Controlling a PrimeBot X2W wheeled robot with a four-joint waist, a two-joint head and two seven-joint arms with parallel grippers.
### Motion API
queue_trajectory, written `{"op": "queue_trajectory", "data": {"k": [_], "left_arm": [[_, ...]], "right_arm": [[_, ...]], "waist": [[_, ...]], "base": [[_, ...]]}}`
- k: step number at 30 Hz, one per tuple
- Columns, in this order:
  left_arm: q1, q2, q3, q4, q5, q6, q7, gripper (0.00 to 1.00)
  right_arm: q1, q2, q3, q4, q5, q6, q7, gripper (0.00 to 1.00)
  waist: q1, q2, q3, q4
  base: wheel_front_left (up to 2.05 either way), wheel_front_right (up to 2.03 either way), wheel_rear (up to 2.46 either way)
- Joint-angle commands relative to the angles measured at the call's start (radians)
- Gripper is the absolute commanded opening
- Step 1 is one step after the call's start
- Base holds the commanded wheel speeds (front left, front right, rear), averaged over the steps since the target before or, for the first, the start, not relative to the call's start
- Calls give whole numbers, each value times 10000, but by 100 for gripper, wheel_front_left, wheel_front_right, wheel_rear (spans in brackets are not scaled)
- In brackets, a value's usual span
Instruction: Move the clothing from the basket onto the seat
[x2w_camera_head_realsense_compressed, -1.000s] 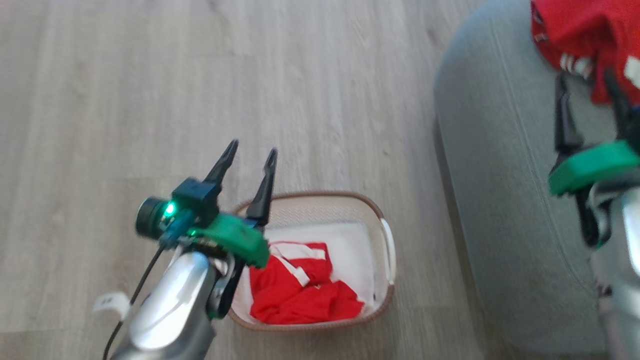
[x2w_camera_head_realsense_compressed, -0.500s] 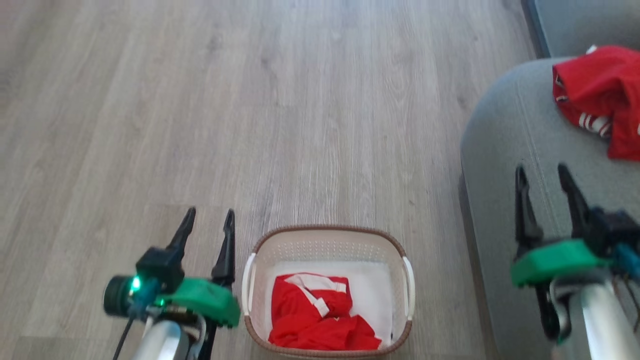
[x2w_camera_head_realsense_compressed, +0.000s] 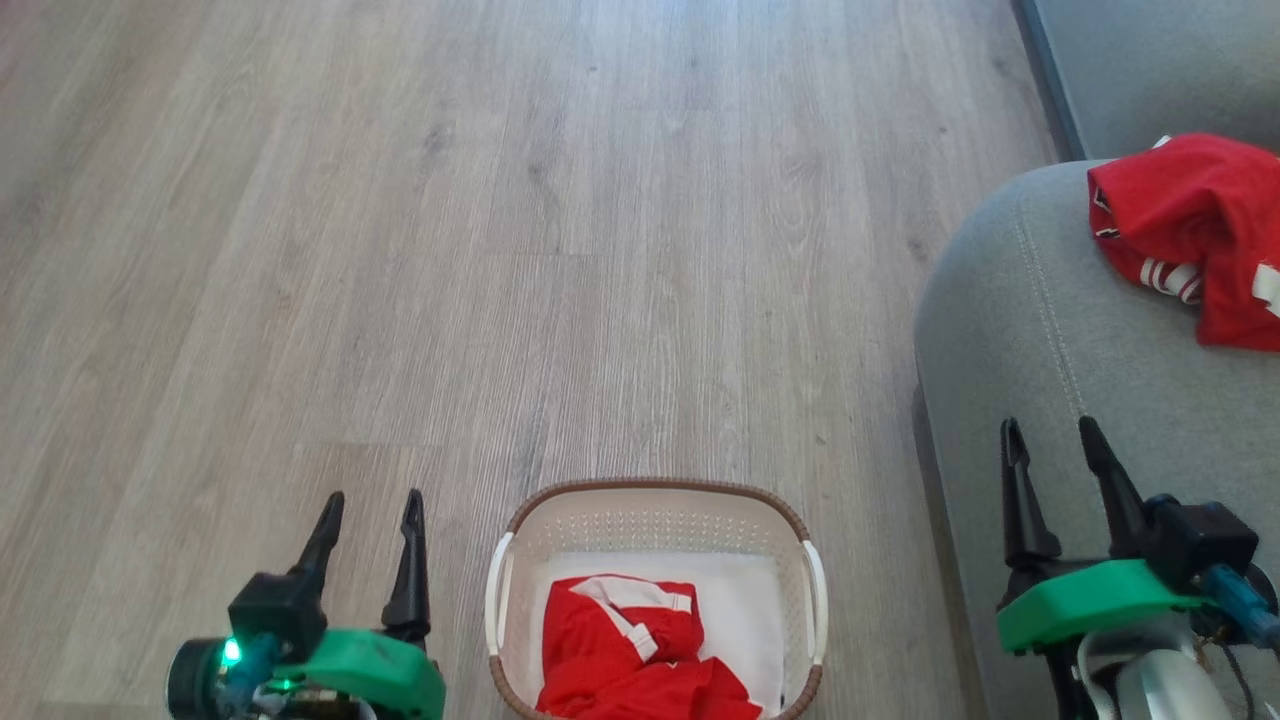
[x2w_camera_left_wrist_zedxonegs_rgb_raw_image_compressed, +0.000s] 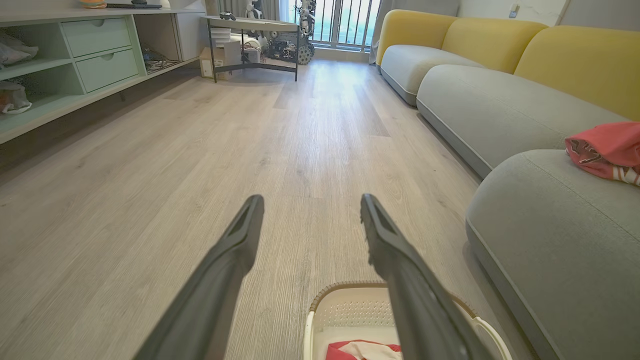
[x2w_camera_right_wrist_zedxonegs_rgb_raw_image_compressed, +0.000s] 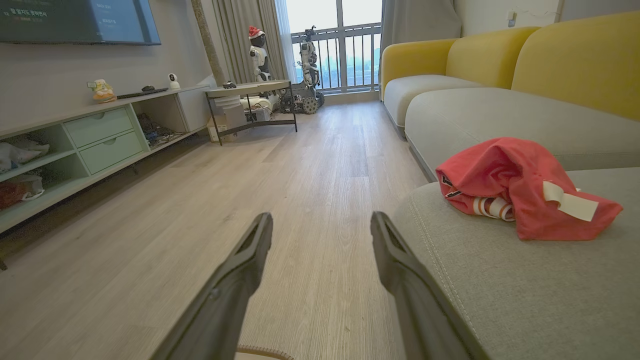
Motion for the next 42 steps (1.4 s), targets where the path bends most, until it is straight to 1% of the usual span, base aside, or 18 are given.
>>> {"op": "queue_trajectory", "data": {"k": [1,16,42], "left_arm": [[-263,21,425,-365,111,-7,-95,100],[-253,-238,767,-217,408,-347,-95,100],[-278,-470,970,-108,798,-687,-95,100]], "right_arm": [[-237,-37,266,-347,71,-4,-93,100],[-253,-36,237,-160,175,-4,-93,100],[-96,-36,300,178,243,-4,-93,100]], "waist": [[1,-1,-17,-12],[1,-1,-119,8],[1,-1,-150,174]], "base": [[0,0,0],[0,0,0],[0,0,0]]}}
